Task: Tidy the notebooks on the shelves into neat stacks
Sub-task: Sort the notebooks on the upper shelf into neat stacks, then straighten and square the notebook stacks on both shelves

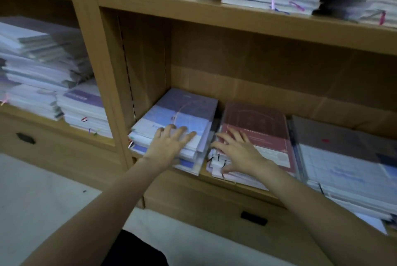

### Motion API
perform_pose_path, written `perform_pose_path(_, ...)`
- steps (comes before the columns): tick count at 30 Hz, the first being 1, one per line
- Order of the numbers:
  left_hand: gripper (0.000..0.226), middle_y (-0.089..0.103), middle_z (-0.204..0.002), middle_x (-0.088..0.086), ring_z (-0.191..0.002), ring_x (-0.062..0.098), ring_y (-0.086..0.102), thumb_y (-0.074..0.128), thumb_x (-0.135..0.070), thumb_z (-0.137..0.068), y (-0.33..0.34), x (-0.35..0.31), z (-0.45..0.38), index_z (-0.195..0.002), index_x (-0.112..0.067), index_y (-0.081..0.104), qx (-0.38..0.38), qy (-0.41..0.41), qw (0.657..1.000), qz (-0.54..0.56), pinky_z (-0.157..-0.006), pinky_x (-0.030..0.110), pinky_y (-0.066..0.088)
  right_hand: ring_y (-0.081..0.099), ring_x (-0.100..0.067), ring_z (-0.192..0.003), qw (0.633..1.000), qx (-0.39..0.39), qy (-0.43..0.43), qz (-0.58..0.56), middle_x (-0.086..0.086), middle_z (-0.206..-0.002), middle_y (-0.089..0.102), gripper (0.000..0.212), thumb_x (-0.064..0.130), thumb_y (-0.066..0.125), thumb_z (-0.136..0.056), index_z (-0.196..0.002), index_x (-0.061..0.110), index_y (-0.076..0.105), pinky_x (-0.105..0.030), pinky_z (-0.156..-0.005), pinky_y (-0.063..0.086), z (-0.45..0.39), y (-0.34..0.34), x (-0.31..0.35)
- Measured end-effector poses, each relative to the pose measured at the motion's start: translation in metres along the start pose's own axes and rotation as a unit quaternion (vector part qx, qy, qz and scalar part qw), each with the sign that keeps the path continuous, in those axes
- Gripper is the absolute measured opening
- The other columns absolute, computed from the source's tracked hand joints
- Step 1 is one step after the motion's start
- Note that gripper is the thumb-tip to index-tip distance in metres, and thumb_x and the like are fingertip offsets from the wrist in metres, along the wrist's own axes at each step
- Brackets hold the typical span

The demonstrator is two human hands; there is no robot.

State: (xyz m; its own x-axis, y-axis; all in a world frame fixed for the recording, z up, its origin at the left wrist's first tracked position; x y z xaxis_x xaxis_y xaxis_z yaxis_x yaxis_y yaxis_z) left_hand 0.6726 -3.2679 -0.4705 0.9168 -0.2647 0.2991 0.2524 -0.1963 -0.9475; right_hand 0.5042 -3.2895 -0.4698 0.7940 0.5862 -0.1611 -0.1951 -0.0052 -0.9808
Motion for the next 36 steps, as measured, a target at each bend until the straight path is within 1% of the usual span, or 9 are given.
perform_pose_path(2, 0.092, 0.053, -0.128, 0.009, -0.107, 0.034, 0.056, 0.086, -0.046, -0.054, -0.004, 0.012, -0.005, -0.133, -0.020, 0.048, -0.014, 0.026, 1.000, -0.006, -0.084, 0.045, 0.047, 0.012, -0.030, -0.142, 0.999, -0.014, -0.017, 0.025, 0.002, -0.154, 0.018, 0.070, 0.047, 0.065, -0.082, -0.141, 0.034, 0.031, -0.053, -0.114, 0.006, 0.005, 0.001, -0.004)
perform_pose_path(6, 0.069, 0.024, -0.152, -0.001, -0.134, 0.023, 0.031, 0.047, -0.050, -0.092, -0.006, 0.027, -0.013, -0.148, -0.026, 0.014, 0.037, 0.051, 0.998, -0.017, -0.105, 0.037, 0.027, 0.059, -0.034, -0.106, 0.988, -0.098, -0.065, 0.101, -0.003, -0.115, 0.062, 0.063, 0.050, 0.085, -0.053, -0.108, 0.028, 0.065, -0.065, -0.089, 0.040, 0.014, -0.025, -0.010)
perform_pose_path(11, 0.060, 0.051, -0.135, -0.004, -0.120, 0.021, 0.050, 0.050, -0.054, -0.088, -0.048, 0.066, -0.015, -0.141, -0.032, 0.034, -0.063, -0.059, 0.986, 0.140, -0.082, 0.033, 0.044, 0.043, -0.017, -0.122, 0.988, -0.146, -0.034, -0.026, 0.010, -0.133, 0.045, 0.052, 0.045, 0.065, -0.082, -0.130, 0.034, 0.047, -0.034, -0.088, 0.037, 0.018, -0.081, -0.043)
perform_pose_path(14, 0.045, 0.063, -0.113, 0.001, -0.102, 0.026, 0.058, 0.056, -0.050, -0.087, -0.063, 0.071, -0.017, -0.126, -0.027, 0.049, -0.118, -0.082, 0.973, 0.180, -0.066, 0.030, 0.037, 0.053, -0.019, -0.114, 0.977, -0.176, 0.016, -0.118, 0.003, -0.125, 0.056, 0.052, 0.040, 0.069, -0.081, -0.127, 0.028, 0.050, -0.034, -0.084, 0.045, 0.020, -0.109, -0.066)
perform_pose_path(17, 0.042, 0.063, -0.107, 0.004, -0.096, 0.028, 0.059, 0.057, -0.046, -0.088, -0.073, 0.075, -0.023, -0.123, -0.024, 0.050, -0.152, -0.094, 0.964, 0.197, -0.063, 0.029, 0.034, 0.053, -0.021, -0.118, 0.971, -0.179, 0.036, -0.151, -0.004, -0.129, 0.057, 0.058, 0.039, 0.070, -0.080, -0.129, 0.014, 0.052, -0.032, -0.091, 0.042, 0.017, -0.116, -0.074)
perform_pose_path(22, 0.043, 0.063, -0.108, 0.005, -0.097, 0.029, 0.059, 0.056, -0.046, -0.088, -0.072, 0.071, -0.019, -0.125, -0.024, 0.049, -0.152, -0.102, 0.967, 0.177, -0.063, 0.030, 0.036, 0.048, -0.021, -0.122, 0.981, -0.099, 0.063, -0.154, 0.000, -0.134, 0.052, 0.080, 0.054, 0.072, -0.070, -0.137, 0.024, 0.042, -0.036, -0.094, 0.044, 0.020, -0.091, -0.066)
perform_pose_path(27, 0.050, 0.060, -0.120, 0.005, -0.110, 0.026, 0.054, 0.066, -0.036, -0.084, -0.048, 0.062, -0.020, -0.128, -0.019, 0.050, -0.107, -0.090, 0.961, 0.237, -0.079, 0.034, 0.044, 0.055, -0.019, -0.115, 0.984, -0.017, 0.083, -0.157, -0.003, -0.131, 0.056, 0.085, 0.059, 0.068, -0.069, -0.140, 0.026, 0.036, -0.036, -0.096, 0.044, 0.044, -0.042, -0.069)
perform_pose_path(31, 0.076, 0.033, -0.148, 0.004, -0.133, 0.028, 0.034, 0.067, -0.035, -0.083, -0.009, 0.019, -0.025, -0.146, -0.021, 0.026, 0.097, -0.017, 0.975, 0.198, -0.105, 0.040, 0.034, 0.056, -0.021, -0.111, 0.952, 0.011, 0.197, -0.234, -0.006, -0.125, 0.058, 0.079, 0.047, 0.073, -0.072, -0.138, 0.019, 0.040, -0.024, -0.086, 0.043, 0.105, -0.022, -0.122)
perform_pose_path(36, 0.084, 0.023, -0.153, 0.007, -0.138, 0.028, 0.023, 0.065, -0.042, -0.083, -0.057, -0.071, -0.037, -0.148, -0.018, 0.018, -0.008, 0.063, 0.947, 0.316, -0.110, 0.036, 0.023, 0.038, -0.022, -0.130, 0.946, 0.066, 0.245, -0.201, -0.005, -0.146, 0.037, 0.081, 0.047, 0.072, -0.074, -0.140, 0.017, 0.036, -0.028, -0.104, 0.030, 0.181, 0.025, -0.171)
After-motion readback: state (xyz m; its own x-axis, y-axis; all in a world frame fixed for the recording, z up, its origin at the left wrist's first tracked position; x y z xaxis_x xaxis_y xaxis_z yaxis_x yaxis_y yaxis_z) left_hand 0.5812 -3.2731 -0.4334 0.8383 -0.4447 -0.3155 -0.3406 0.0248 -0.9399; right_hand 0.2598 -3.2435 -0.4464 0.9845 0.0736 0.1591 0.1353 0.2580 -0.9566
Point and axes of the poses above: each hand's wrist, its own z-axis away from the middle knuckle, its own y-axis out of the palm, x = y × z, the point moved 6 cm from there along -z, towards the middle knuckle
